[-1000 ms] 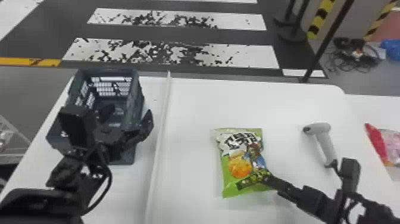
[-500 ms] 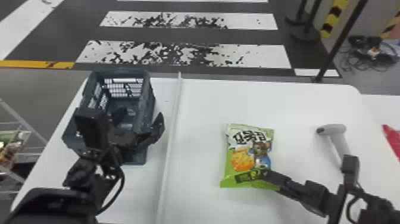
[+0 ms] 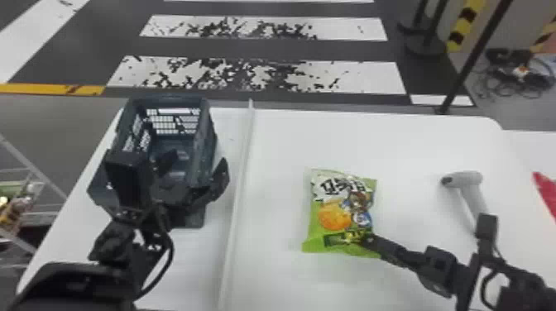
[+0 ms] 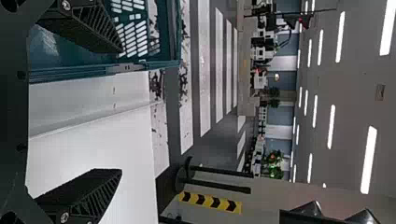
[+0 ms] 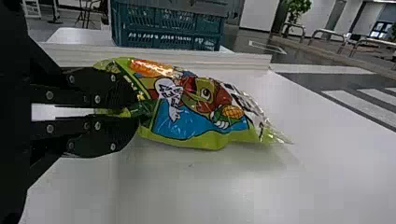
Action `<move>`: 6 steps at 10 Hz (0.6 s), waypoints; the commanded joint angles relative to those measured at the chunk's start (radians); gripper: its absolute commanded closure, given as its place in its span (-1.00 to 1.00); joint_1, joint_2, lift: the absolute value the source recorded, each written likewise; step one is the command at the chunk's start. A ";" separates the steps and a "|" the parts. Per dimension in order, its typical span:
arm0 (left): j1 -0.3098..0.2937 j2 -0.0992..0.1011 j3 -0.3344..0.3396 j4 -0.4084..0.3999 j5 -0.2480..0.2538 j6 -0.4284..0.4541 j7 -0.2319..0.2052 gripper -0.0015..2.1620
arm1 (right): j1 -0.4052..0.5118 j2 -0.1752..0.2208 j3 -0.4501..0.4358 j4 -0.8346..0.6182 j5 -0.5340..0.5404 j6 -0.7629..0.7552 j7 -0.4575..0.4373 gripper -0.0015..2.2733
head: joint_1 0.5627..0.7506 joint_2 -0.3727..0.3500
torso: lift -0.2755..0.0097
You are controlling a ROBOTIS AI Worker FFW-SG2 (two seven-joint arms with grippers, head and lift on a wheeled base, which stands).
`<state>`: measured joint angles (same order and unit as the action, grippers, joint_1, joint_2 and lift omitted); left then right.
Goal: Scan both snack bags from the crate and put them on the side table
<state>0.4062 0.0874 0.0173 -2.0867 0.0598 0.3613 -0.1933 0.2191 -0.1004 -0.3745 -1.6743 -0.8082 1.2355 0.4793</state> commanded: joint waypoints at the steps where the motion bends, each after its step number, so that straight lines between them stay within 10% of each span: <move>1: 0.005 0.000 0.003 -0.006 0.000 0.003 0.000 -0.92 | 0.006 -0.001 -0.021 -0.031 -0.037 0.012 0.004 0.98 | 0.41 0.14 | 0.32; 4: 0.011 0.000 0.006 -0.019 0.000 0.003 0.002 -0.92 | 0.043 0.001 -0.073 -0.282 -0.011 -0.009 -0.048 0.98 | 0.41 0.09 | 0.32; 6: 0.011 0.000 0.004 -0.026 0.000 0.006 0.018 -0.92 | 0.082 0.001 -0.044 -0.499 0.213 -0.101 -0.103 0.98 | 0.41 0.01 | 0.32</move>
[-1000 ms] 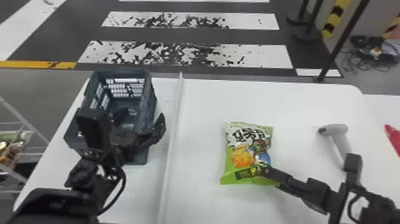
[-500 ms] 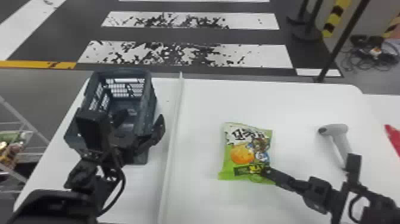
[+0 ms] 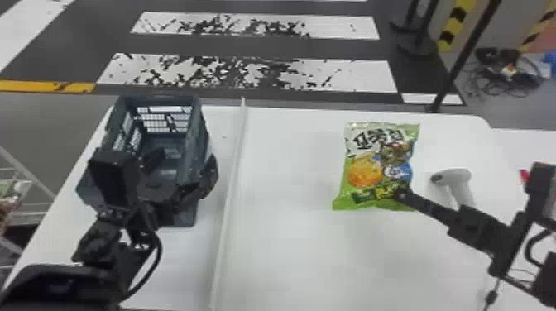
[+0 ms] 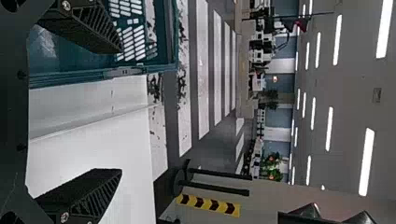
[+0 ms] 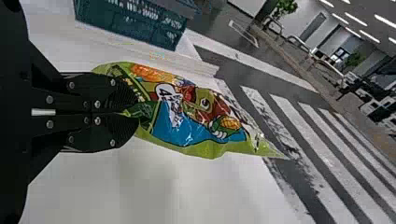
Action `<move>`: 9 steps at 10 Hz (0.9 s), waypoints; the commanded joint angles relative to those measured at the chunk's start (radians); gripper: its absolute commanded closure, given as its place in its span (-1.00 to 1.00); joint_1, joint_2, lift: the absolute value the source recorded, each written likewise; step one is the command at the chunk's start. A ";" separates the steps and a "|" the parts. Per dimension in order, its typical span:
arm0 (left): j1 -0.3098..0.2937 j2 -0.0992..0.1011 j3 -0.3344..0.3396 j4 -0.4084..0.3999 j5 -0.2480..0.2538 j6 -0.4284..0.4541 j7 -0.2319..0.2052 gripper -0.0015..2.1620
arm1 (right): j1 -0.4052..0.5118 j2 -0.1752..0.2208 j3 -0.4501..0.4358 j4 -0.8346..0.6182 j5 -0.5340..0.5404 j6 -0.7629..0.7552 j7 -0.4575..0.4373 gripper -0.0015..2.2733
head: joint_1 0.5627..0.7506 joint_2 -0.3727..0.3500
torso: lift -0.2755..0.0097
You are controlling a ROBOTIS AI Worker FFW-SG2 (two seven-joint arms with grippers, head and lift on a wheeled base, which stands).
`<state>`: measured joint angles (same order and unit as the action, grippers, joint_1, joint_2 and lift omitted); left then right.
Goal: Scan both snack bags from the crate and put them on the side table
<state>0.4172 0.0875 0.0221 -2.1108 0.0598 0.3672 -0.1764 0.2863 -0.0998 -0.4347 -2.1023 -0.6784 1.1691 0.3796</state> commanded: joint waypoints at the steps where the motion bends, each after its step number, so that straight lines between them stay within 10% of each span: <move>1: -0.002 0.001 -0.001 0.000 0.002 0.006 0.012 -0.92 | 0.037 -0.006 0.088 -0.157 0.257 -0.081 -0.021 0.98 | 0.41 -0.06 | 0.32; 7: 0.006 0.008 0.007 0.000 0.020 0.013 0.012 -0.92 | 0.056 -0.205 0.903 -0.035 1.587 -0.191 -0.301 0.98 | 0.41 -0.08 | 0.32; 9: 0.008 0.014 0.005 0.000 0.028 0.013 0.012 -0.92 | 0.019 -0.228 1.080 0.139 1.840 -0.056 -0.349 0.98 | 0.41 -0.09 | 0.32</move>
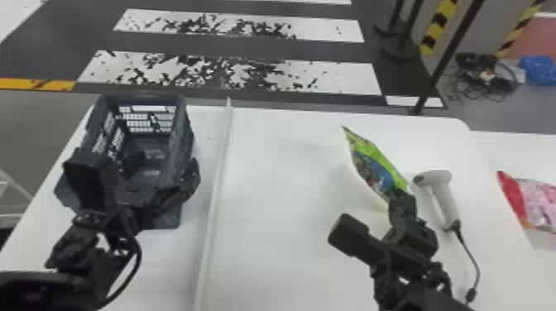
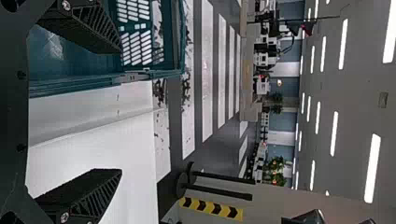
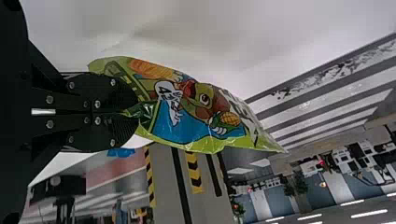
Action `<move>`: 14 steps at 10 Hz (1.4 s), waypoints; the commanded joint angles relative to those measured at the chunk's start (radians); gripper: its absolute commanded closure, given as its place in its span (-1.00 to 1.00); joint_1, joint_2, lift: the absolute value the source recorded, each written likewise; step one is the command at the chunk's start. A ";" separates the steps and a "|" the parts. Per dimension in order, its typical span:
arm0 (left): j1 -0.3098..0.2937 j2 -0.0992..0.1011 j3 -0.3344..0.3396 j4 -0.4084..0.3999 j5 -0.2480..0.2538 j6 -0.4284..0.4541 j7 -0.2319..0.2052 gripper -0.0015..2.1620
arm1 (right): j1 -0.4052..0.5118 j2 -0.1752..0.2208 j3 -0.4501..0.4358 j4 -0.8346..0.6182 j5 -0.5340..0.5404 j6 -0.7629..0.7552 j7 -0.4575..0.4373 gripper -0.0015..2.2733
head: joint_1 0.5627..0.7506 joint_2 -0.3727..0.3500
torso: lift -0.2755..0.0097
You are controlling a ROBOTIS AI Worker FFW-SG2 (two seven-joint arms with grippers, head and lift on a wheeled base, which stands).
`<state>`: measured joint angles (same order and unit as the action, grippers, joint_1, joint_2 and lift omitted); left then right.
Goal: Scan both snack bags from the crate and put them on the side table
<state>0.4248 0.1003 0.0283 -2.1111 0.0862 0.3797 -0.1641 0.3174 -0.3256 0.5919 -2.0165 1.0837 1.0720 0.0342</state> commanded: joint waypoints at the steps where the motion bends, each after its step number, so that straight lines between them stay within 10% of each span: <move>1: 0.005 0.002 -0.001 0.000 0.001 0.000 0.000 -0.92 | -0.017 -0.003 0.109 0.104 0.142 0.075 -0.003 0.98 | 0.41 -0.09 | 0.32; 2: 0.005 0.006 -0.004 0.000 0.001 0.000 0.000 -0.92 | -0.018 -0.003 0.158 0.130 0.163 0.118 -0.003 0.95 | 0.41 -0.09 | 0.32; 3: 0.009 0.009 -0.002 0.000 0.003 0.000 0.000 -0.92 | -0.015 -0.001 0.204 0.128 0.139 0.154 -0.003 0.35 | 0.41 -0.07 | 0.32; 4: 0.014 0.010 -0.002 -0.001 0.001 0.003 0.000 -0.92 | -0.008 -0.003 0.230 0.104 0.090 0.154 -0.003 -0.83 | 0.41 -0.03 | 0.32; 5: 0.017 0.010 -0.002 -0.004 0.001 0.000 0.000 -0.92 | 0.000 -0.013 0.230 0.033 -0.022 0.148 -0.002 -1.00 | 0.41 0.02 | 0.32; 10: 0.020 0.012 0.001 -0.007 0.001 0.003 0.000 -0.92 | 0.057 -0.026 -0.072 -0.263 -0.703 0.001 0.079 -0.95 | 0.41 0.32 | 0.32; 14: 0.019 0.010 0.002 -0.001 0.003 0.003 0.000 -0.92 | 0.075 0.079 -0.420 -0.278 -1.208 -0.088 0.222 -0.84 | 0.41 0.43 | 0.32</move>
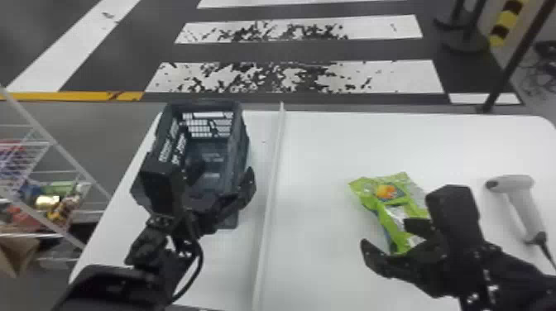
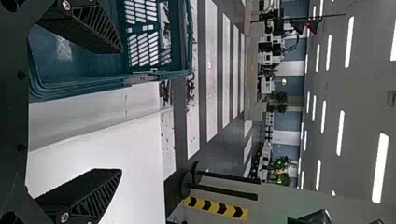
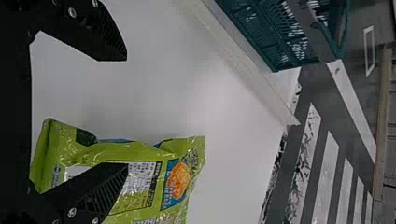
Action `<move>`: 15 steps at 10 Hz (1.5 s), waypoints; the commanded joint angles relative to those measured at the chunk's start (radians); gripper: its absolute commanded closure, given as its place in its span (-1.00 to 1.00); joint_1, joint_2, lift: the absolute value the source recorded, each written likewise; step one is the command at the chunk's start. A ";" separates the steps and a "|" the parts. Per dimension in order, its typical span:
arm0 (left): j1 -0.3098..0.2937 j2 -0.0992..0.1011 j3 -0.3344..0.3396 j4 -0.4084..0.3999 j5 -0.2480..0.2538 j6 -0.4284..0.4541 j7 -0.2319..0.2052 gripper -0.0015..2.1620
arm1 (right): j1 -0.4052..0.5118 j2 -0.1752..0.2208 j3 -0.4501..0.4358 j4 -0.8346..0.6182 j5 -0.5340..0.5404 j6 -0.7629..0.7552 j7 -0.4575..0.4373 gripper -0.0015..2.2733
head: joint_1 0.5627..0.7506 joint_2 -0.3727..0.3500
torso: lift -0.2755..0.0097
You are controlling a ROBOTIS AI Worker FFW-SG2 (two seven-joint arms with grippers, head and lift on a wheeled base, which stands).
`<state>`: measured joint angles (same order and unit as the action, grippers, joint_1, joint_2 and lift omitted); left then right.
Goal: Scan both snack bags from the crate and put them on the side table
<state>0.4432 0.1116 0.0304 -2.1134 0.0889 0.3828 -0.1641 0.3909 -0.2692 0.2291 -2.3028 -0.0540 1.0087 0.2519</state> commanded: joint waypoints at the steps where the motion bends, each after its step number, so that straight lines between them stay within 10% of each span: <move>1: -0.003 -0.001 -0.001 0.006 0.000 0.000 0.000 -0.92 | -0.009 0.031 -0.108 0.033 -0.113 -0.055 0.007 -0.28 | 0.41 0.44 | 0.32; 2: -0.005 -0.003 -0.001 0.007 -0.001 0.003 0.000 -0.92 | -0.024 0.050 -0.143 0.059 -0.127 -0.061 0.015 0.65 | 0.41 0.42 | 0.32; 3: -0.005 -0.004 -0.001 0.009 -0.003 0.006 0.000 -0.92 | -0.032 0.056 -0.168 0.089 -0.127 -0.080 0.015 0.90 | 0.41 0.36 | 0.32; 12: -0.001 -0.010 -0.003 0.015 -0.009 0.009 -0.002 -0.92 | -0.095 0.057 -0.068 0.421 -0.021 -0.298 0.004 0.97 | 0.41 0.22 | 0.32; 15: -0.003 -0.010 -0.001 0.013 -0.009 0.009 0.000 -0.92 | -0.038 0.059 -0.085 0.195 -0.023 -0.310 -0.008 0.97 | 0.41 0.28 | 0.32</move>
<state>0.4405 0.1013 0.0291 -2.0989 0.0798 0.3920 -0.1642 0.3453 -0.2103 0.1433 -2.0678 -0.0762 0.6967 0.2441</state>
